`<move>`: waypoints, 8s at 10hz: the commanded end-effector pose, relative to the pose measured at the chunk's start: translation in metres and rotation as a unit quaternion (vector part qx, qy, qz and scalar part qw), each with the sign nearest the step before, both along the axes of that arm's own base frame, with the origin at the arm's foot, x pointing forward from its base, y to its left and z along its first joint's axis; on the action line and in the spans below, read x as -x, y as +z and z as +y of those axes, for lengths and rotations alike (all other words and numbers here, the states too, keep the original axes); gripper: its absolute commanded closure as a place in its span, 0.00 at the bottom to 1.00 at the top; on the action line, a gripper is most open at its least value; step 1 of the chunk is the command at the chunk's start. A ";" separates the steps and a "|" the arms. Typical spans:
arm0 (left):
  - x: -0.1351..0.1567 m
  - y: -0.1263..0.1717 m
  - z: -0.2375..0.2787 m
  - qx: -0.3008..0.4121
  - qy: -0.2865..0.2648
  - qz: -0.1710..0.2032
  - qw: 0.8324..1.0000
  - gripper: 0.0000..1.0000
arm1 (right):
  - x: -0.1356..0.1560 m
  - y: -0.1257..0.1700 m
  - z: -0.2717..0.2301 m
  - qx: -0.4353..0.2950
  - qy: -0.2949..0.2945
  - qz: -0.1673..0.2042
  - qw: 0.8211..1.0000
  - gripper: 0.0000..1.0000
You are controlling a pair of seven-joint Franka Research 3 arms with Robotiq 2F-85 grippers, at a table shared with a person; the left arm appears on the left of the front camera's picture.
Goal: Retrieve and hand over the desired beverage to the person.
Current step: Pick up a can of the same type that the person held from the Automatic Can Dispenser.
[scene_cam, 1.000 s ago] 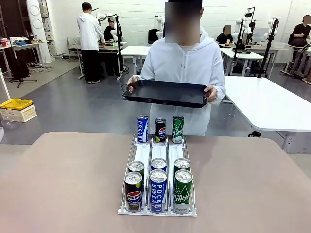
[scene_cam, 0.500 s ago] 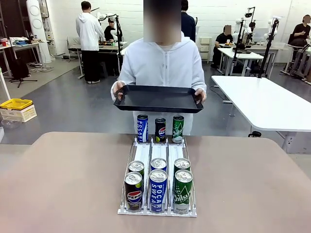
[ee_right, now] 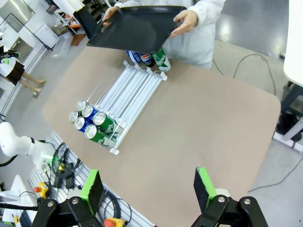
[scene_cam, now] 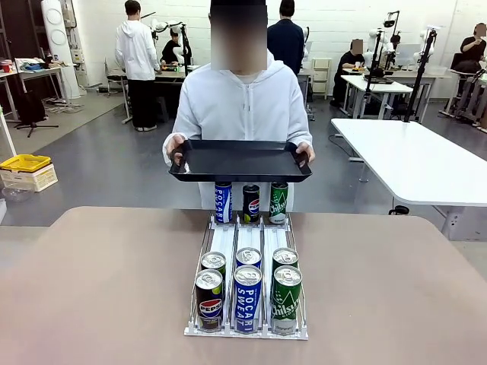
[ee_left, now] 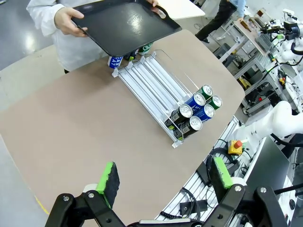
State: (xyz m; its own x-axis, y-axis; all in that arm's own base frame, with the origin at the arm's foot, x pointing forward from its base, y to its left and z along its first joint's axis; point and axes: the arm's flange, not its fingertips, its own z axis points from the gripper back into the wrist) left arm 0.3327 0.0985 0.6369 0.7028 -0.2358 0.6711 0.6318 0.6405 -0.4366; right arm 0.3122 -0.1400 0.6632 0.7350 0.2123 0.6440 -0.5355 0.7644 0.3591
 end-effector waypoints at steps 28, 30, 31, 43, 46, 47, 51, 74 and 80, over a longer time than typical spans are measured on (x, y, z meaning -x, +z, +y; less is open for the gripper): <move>-0.001 0.001 0.002 0.004 -0.007 -0.008 1.000 0.00 | -0.002 0.000 0.000 -0.007 0.002 -0.004 1.000 0.00; -0.001 0.001 0.002 0.004 -0.007 -0.008 1.000 0.00 | -0.002 0.000 0.000 -0.007 0.002 -0.004 1.000 0.00; -0.001 0.001 0.002 0.004 -0.007 -0.008 1.000 0.00 | -0.002 0.000 0.000 -0.007 0.002 -0.004 1.000 0.00; -0.001 0.001 0.002 0.004 -0.007 -0.008 1.000 0.00 | -0.002 0.000 0.000 -0.007 0.002 -0.004 1.000 0.00; -0.001 0.001 0.002 0.004 -0.007 -0.008 1.000 0.00 | -0.002 0.000 0.000 -0.007 0.002 -0.004 1.000 0.00; -0.001 0.001 0.002 0.004 -0.007 -0.008 1.000 0.00 | -0.002 0.000 0.000 -0.007 0.002 -0.004 1.000 0.00; -0.001 0.001 0.002 0.004 -0.007 -0.008 1.000 0.00 | -0.002 0.000 0.000 -0.007 0.002 -0.004 1.000 0.00; 0.046 -0.068 -0.418 -0.334 0.138 0.149 0.920 0.00 | -0.002 0.000 0.000 -0.007 0.002 -0.004 1.000 0.00; 0.053 -0.079 -0.422 -0.330 0.132 0.150 0.922 0.00 | -0.002 0.000 0.000 -0.007 0.002 -0.004 1.000 0.00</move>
State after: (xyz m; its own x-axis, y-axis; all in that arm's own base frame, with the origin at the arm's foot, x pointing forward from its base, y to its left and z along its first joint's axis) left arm 0.2841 -0.3245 0.5604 0.9217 -0.3391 0.1885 0.3524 0.9349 -0.0414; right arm 0.3123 -0.1408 0.6633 0.7365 0.2105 0.6428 -0.5320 0.7671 0.3584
